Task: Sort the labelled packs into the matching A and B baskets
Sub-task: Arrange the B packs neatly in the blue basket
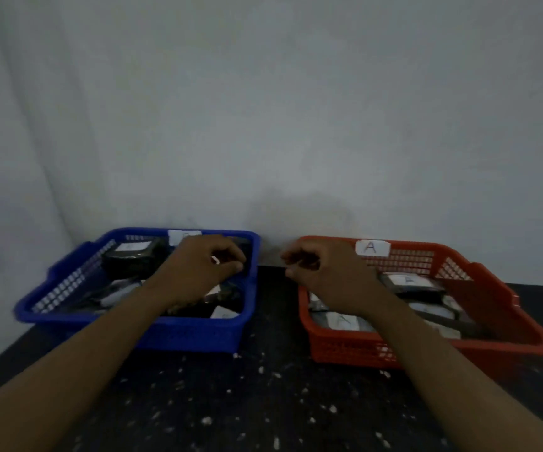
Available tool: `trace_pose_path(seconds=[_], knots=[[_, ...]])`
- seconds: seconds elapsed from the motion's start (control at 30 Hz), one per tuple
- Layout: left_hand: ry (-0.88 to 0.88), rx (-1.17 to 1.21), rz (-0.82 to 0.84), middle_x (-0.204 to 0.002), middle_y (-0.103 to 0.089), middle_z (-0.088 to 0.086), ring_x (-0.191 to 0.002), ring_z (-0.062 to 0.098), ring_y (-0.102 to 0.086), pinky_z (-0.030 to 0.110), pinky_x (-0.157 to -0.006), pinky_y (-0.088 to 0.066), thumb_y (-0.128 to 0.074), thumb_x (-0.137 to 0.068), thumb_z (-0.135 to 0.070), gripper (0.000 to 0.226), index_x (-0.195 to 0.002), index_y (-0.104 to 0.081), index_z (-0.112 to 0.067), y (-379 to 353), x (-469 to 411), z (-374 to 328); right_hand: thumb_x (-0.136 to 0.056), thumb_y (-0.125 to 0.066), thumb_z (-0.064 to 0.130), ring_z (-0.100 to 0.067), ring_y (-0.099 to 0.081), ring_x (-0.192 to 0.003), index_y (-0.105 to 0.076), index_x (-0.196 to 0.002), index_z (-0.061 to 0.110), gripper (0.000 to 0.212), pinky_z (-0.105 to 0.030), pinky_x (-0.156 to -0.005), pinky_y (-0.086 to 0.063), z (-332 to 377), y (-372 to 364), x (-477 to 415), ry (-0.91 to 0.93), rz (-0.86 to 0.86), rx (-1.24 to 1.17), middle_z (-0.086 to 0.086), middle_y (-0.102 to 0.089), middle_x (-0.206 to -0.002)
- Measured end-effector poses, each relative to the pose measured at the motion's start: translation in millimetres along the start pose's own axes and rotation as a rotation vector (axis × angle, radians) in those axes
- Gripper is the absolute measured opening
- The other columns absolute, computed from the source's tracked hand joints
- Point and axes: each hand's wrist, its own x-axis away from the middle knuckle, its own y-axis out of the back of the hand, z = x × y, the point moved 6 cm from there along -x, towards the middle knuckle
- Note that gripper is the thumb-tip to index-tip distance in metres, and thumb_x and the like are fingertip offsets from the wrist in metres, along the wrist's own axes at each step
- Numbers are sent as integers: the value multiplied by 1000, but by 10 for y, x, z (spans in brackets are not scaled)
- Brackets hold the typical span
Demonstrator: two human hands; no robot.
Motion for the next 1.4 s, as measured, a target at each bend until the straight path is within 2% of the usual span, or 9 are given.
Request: trace_pose_path(seconds=[0.17,0.27,0.47,0.6,0.7,0.8,0.97,1.2,1.4], knots=[[230,-133,-28,-87,-65,-20,-78,-3,-60,14,-68,-46,-68,-87,-24,17,-81,-66,-39,426,235,807,-89,-65,22,-1,-44,-104,-54,-129,28,42,-9,-85,-35,121,-715,-378,-89,-58,-172,14,-48,-117],[257,-141,16,-93,-65,-12,-80,-2,-58,11,-64,-42,-68,-87,-26,14,-87,-63,-38,439,216,1045,-88,-60,6,-9,-53,-108,-51,-133,23,49,-20,-86,-46,-88,-947,-530,-274,-174,-366,8,-53,-122],[184,-134,123,-122,-61,-2,-93,10,-56,18,-78,-41,-65,-89,-32,42,-129,-55,-23,62,-326,1054,-88,-54,-2,-10,-60,-79,-57,-123,23,43,-20,-52,-50,-405,-1253,-551,-573,-322,-930,8,-62,-100],[135,-123,214,-138,-51,7,-113,24,-52,26,-88,-38,-62,-92,-29,58,-145,-37,-22,-368,-752,897,-89,-54,-3,-17,-66,-83,-53,-135,16,50,-25,-59,-53,-461,-1326,-507,-567,-385,-1135,3,-65,-102],[158,-130,235,-126,-58,6,-93,17,-57,22,-75,-40,-61,-92,-33,43,-131,-48,-24,-531,-887,930,-91,-57,3,-17,-66,-90,-51,-136,19,48,-26,-65,-54,-498,-1346,-461,-539,-354,-1141,4,-64,-107],[264,110,242,-103,-64,0,-76,16,-63,23,-55,-47,-66,-86,-43,23,-101,-56,-30,-500,-878,1028,-91,-58,10,-18,-63,-103,-52,-133,25,45,-29,-75,-54,-521,-1377,-432,-503,-342,-1116,3,-62,-120],[344,116,280,-84,-68,9,-78,26,-68,39,-64,-61,-73,-83,-31,23,-77,-62,-13,-427,-703,1115,-92,-58,10,-16,-65,-99,-61,-107,39,33,-31,-78,-53,-500,-1359,-446,-440,-348,-1067,9,-66,-111],[486,463,190,-82,-59,10,-72,24,-65,31,-61,-57,-71,-79,6,26,-82,-51,-11,-367,-617,1318,-91,-58,10,-7,-70,-84,-62,-100,45,36,-20,-62,-54,-505,-1353,-459,-391,-318,-1057,13,-71,-97],[508,526,-20,-77,-59,7,-66,22,-54,29,-51,-46,-56,-82,9,22,-78,-57,-13,-218,-690,1319,-91,-60,13,-15,-66,-97,-58,-109,42,34,-29,-74,-54,-529,-1364,-464,-399,-330,-1054,7,-65,-114]])
